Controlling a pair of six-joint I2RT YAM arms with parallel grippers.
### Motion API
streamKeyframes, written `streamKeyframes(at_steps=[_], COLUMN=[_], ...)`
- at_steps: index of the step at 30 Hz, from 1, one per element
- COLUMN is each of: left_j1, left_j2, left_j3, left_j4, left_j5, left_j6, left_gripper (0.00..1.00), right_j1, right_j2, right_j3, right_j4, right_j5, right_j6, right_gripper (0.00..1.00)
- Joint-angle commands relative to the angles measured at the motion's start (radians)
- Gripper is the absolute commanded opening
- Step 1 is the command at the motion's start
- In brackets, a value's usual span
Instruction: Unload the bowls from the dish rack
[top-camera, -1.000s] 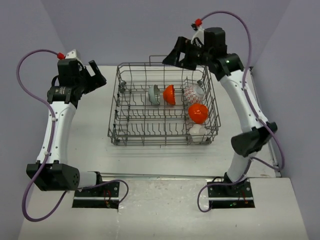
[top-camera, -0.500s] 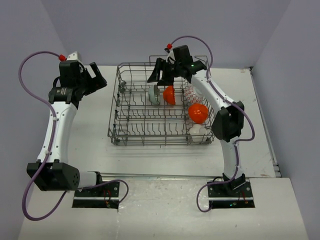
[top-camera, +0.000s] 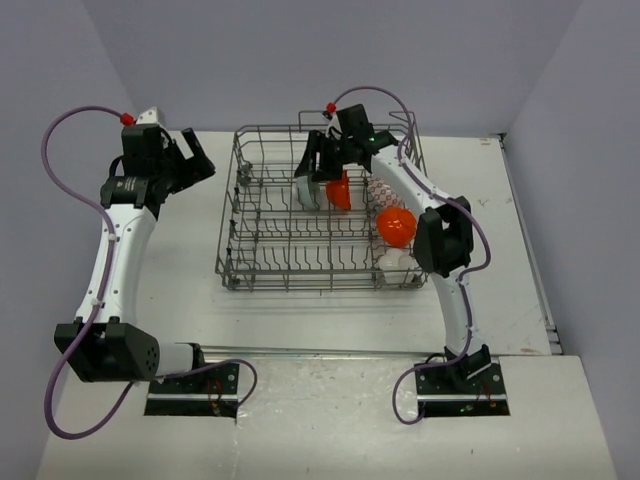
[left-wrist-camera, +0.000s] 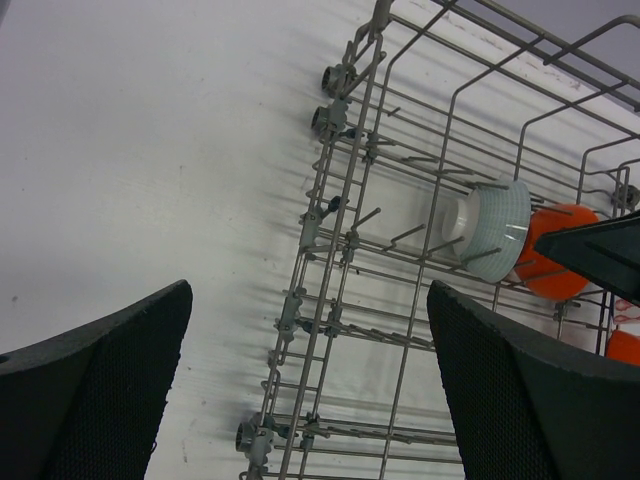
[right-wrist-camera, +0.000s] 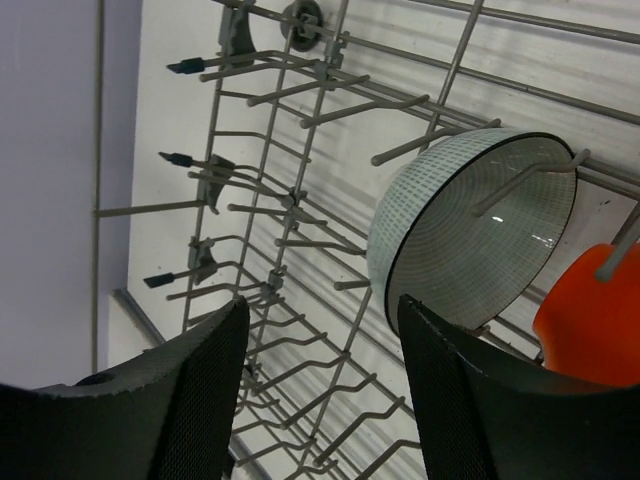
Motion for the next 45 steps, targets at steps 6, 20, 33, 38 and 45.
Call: streamKeyframes(at_steps=[6, 20, 33, 38, 45], left_j1=[-0.007, -0.007, -0.007, -0.005, -0.007], left_j2=[-0.02, -0.031, -0.036, -0.036, -0.037], left_j3=[-0.034, -0.03, -0.045, -0.052, -0.045], left_j4=[0.054, 0.045, 0.039, 0.04, 0.037], left_j5=[0.003, -0.008, -0.009, -0.038, -0.046], left_j6=[-0.006, 0.013, 0.017, 0.022, 0.026], left_gripper=[1.0, 1.0, 1.0, 1.0, 1.0], right_j1=[0.005, 0.005, 0.004, 0.004, 0.004], right_j2=[0.046, 0.103, 0.146, 0.152, 0.168], right_j3=[0.061, 0.077, 0.045, 0.009, -0.01], right_j4=[0.031, 0.068, 0.096, 0.108, 0.104], right_j5=[0.031, -0.009, 0.005, 0.009, 0.029], right_j6=[-0.029, 0.017, 0.037, 0.056, 0.054], right_gripper=[0.61, 0.49, 0.37, 0.37, 0.26])
